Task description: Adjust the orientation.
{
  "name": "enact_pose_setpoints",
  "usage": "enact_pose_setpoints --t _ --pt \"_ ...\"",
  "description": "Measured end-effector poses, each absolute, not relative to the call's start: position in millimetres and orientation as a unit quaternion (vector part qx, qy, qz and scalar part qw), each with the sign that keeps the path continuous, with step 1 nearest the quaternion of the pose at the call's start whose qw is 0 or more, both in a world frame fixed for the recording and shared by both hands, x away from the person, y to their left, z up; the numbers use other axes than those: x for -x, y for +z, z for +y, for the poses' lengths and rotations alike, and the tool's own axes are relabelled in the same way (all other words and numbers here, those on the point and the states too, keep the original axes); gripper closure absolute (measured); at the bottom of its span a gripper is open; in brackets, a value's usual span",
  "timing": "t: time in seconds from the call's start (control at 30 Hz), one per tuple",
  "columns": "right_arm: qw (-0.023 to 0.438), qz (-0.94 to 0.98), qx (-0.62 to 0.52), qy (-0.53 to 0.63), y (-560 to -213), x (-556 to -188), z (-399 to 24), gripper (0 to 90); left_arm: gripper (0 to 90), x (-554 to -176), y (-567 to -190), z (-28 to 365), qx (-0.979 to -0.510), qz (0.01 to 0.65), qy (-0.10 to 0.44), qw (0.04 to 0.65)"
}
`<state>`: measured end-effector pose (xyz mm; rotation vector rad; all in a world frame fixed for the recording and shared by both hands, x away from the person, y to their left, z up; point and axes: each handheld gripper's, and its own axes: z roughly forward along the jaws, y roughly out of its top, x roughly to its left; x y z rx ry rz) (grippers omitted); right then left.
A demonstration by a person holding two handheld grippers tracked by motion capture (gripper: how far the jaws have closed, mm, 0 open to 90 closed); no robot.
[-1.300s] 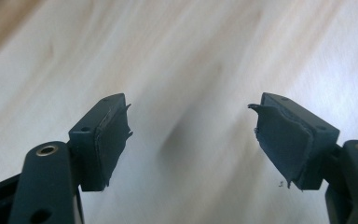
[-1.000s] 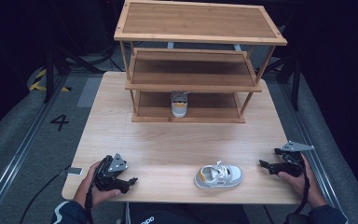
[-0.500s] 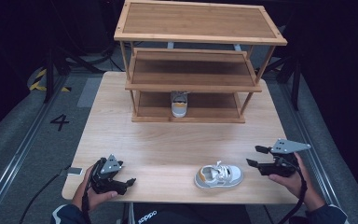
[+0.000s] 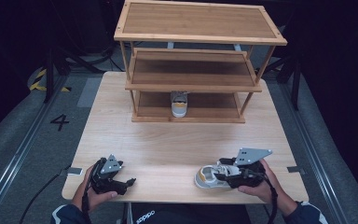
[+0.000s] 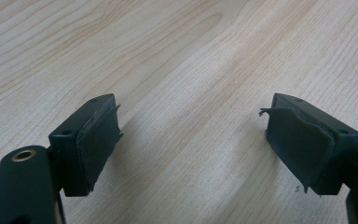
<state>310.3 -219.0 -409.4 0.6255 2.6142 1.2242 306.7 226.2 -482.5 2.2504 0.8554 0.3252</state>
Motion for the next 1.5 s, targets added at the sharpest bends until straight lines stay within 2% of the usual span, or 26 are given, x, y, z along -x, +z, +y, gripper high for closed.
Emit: enact_pose_setpoints --t 0.17,0.3,0.57,0.6,0.63,0.9,1.17,1.23,1.5 --pt "0.077 0.893 -0.185 0.402 -417 -303 -197 49.1 17.6 -306 -483 226 -0.867 0.332 0.125 0.349" --pt "0.086 0.903 -0.180 0.380 -429 -298 -181 53.2 17.6 -306 -483 226 -0.867 0.333 0.125 0.349" --pt "0.075 0.904 -0.204 0.369 -441 -311 -174 59.5 17.6 -306 -483 226 -0.867 0.333 0.125 0.349" --pt "0.076 0.905 -0.199 0.369 -441 -313 -173 66.0 17.6 -306 -483 226 -0.867 0.333 0.125 0.349" --pt "0.077 0.905 -0.193 0.372 -441 -315 -172 68.2 17.6 -306 -483 226 -0.867 0.333 0.126 0.349" --pt "0.074 0.914 -0.144 0.373 -440 -338 -159 75.4 17.1 -307 -483 226 -0.868 0.332 0.125 0.348" --pt "0.039 0.921 -0.091 0.377 -439 -347 -152 78.5 17.3 -306 -483 225 -0.867 0.334 0.126 0.348" --pt "0.023 0.929 -0.074 0.362 -435 -343 -156 76.9 17.4 -305 -483 225 -0.866 0.336 0.127 0.349" --pt "0.012 0.952 -0.036 0.303 -423 -322 -174 70.7 17.4 -304 -483 225 -0.863 0.341 0.128 0.349"
